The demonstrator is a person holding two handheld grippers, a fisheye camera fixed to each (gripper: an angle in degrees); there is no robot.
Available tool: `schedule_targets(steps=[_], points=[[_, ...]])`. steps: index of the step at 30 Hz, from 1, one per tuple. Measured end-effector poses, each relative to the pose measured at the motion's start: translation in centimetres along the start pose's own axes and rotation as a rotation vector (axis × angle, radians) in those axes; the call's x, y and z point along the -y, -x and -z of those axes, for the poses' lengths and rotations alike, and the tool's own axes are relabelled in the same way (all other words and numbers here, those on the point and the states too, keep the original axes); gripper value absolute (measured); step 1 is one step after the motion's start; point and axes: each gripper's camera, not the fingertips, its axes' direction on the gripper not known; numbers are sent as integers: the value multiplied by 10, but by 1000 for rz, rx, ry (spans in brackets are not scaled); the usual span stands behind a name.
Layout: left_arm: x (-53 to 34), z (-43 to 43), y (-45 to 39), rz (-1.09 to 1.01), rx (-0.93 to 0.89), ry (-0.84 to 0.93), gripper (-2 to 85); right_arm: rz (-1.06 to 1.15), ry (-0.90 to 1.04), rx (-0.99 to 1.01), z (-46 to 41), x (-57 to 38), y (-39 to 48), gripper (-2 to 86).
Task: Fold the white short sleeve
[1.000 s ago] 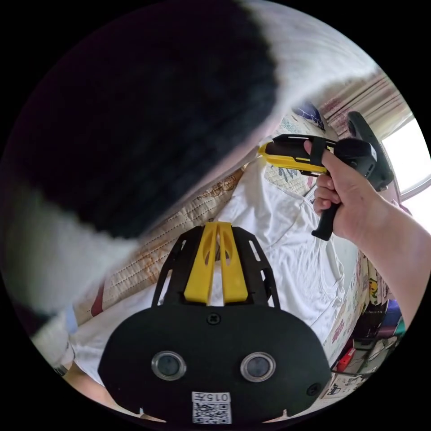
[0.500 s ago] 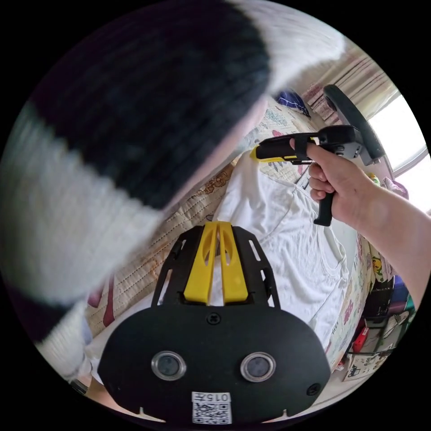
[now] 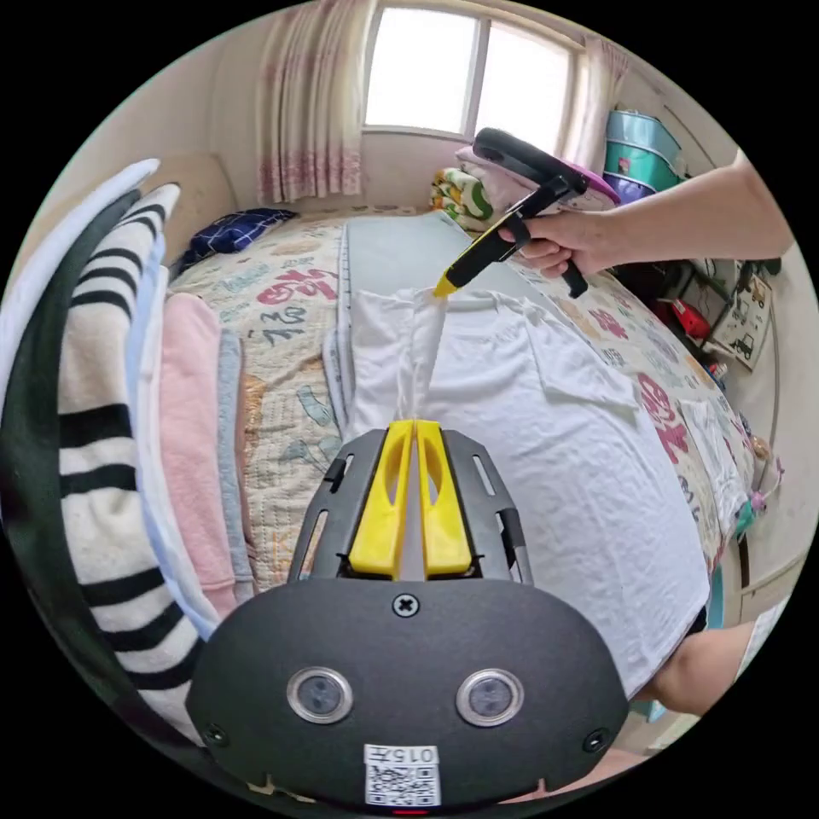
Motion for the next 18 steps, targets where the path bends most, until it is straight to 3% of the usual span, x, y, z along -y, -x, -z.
schedule_targets(steps=[6, 12, 18], points=[[4, -4, 0, -45, -32, 99, 1, -174, 54, -12, 11, -29, -19, 24], [31, 1, 26, 138, -78, 109, 28, -175, -24, 9, 32, 17, -5, 78], [45, -21, 34, 196, -35, 226, 35, -207, 116, -1, 24, 56, -1, 57]])
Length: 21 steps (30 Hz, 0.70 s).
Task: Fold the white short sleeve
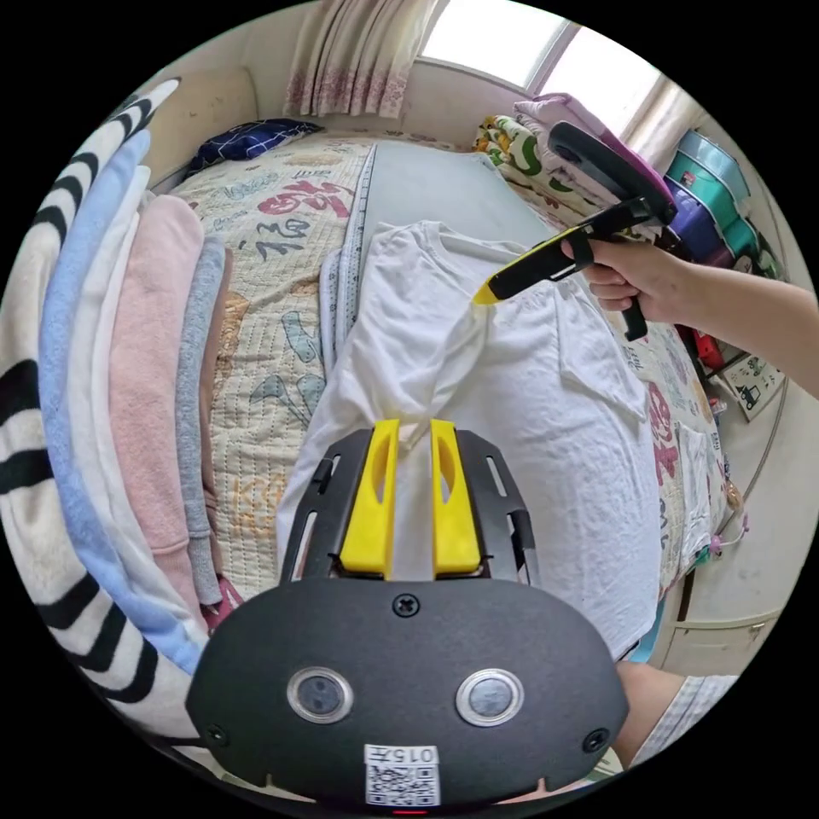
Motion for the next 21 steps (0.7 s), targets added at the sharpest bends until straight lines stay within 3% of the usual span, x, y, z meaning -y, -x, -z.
schedule_targets(steps=[3, 8, 21], points=[[6, 5, 0, -4, 55, 10, 11, -21, 12, -33, 18, -1, 7, 17], [13, 22, 11, 50, -6, 16, 1, -47, 0, -18, 55, -12, 22, 1], [41, 70, 41, 45, -82, -7, 19, -158, 57, 33, 128, 15, 51, 37]])
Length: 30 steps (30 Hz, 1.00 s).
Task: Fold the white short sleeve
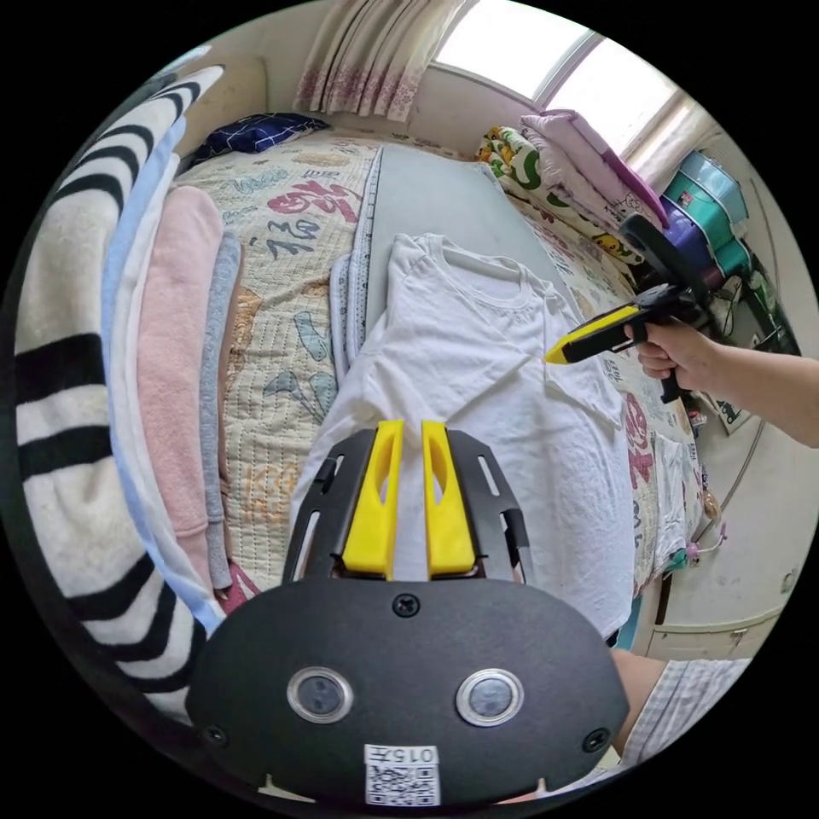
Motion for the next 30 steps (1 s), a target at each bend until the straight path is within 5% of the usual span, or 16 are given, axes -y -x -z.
schedule_targets(steps=[12, 30], points=[[40, 12, 13, -67, -48, 102, 53, 18, -12, -60, 39, 54, 77, 24], [256, 54, 14, -134, 19, 21, 81, -469, -329, -112, 207, 84, 31, 79]])
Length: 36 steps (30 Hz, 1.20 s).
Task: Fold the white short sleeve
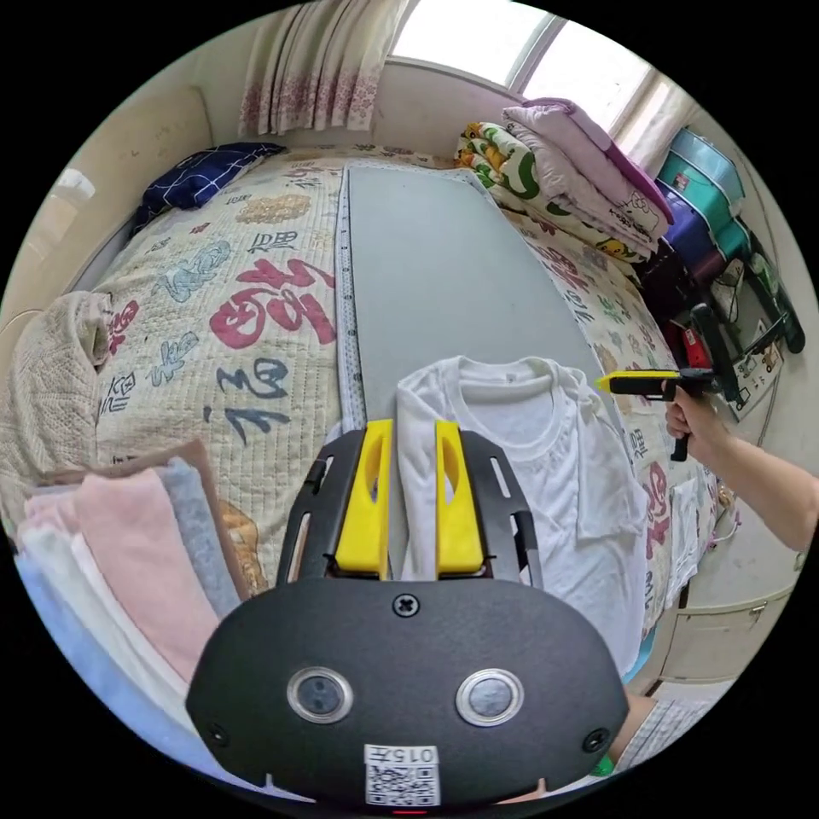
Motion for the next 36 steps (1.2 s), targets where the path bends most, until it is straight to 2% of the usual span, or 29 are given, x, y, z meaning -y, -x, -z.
schedule_targets(steps=[4, 7, 12, 16, 22, 30, 33, 36], points=[[53, -24, 1, -3, -55, 106, 86, -24, 44, 31, 5, 19, 14, 85], [71, -37, -4, -47, -26, 205, 89, 3, 68, 49, 15, 20, 31, 81], [77, -31, -1, -102, -11, 227, 73, 86, 108, 70, 36, 8, 61, 59], [82, -24, 6, -98, -50, 255, 17, 129, 115, 35, 57, -6, 84, 27], [99, 3, 6, -107, 23, 174, -2, 119, 34, -56, 110, -22, 101, 3], [135, 57, 3, -123, -3, -7, -3, 181, -118, -98, 208, -31, 129, 0], [124, 86, -6, -210, -44, -34, -2, 283, -157, -82, 252, -63, 147, 0], [84, 116, -27, -407, -64, -1, -2, 406, -152, -35, 289, -127, 161, 0]])
